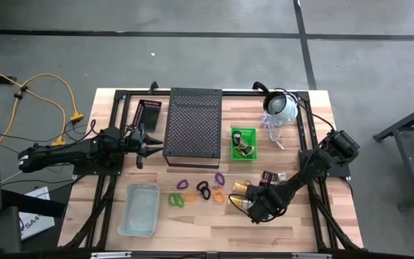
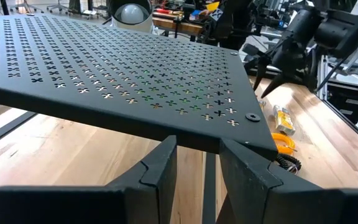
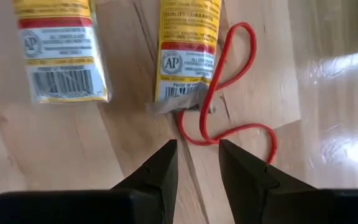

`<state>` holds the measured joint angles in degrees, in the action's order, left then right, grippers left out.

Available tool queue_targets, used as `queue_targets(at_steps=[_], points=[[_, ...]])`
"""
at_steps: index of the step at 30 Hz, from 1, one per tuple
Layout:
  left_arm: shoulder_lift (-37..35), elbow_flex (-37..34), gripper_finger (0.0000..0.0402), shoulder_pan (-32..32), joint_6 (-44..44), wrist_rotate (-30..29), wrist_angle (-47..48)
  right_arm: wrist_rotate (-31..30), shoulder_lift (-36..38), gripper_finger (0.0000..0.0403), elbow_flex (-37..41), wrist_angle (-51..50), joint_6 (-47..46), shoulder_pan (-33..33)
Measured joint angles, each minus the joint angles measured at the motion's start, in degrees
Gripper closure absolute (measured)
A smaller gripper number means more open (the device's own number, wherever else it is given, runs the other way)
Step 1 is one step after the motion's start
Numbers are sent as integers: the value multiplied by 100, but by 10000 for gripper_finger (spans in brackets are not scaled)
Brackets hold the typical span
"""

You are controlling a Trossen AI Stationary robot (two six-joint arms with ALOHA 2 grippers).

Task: Pick & Place Office Desk Supplies
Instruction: Put the red rubber band into the green basket

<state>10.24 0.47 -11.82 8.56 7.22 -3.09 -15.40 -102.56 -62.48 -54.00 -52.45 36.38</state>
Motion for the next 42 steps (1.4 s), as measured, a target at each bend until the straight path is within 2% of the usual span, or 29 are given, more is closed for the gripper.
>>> queue_targets(at_steps=[7,15,18,25,32,36,42], points=[[0,0,284,-1,0,0,2,-289,0,298,103,207,33,-144],[-1,0,284,-2,0,0,0,-5,0,300,210,423,160,-384],[-1,0,284,-2,0,0,1,147,0,318,210,419,173,-435],[-1,0,284,-2,0,1,2,251,0,392,212,405,176,-440],[0,0,284,0,0,0,2,238,0,399,212,329,129,-413],[-2,0,284,-1,0,0,2,119,0,399,20,-297,-15,-413],[-2,0,284,0,0,0,2,-669,0,399,-794,-1840,-247,-413]])
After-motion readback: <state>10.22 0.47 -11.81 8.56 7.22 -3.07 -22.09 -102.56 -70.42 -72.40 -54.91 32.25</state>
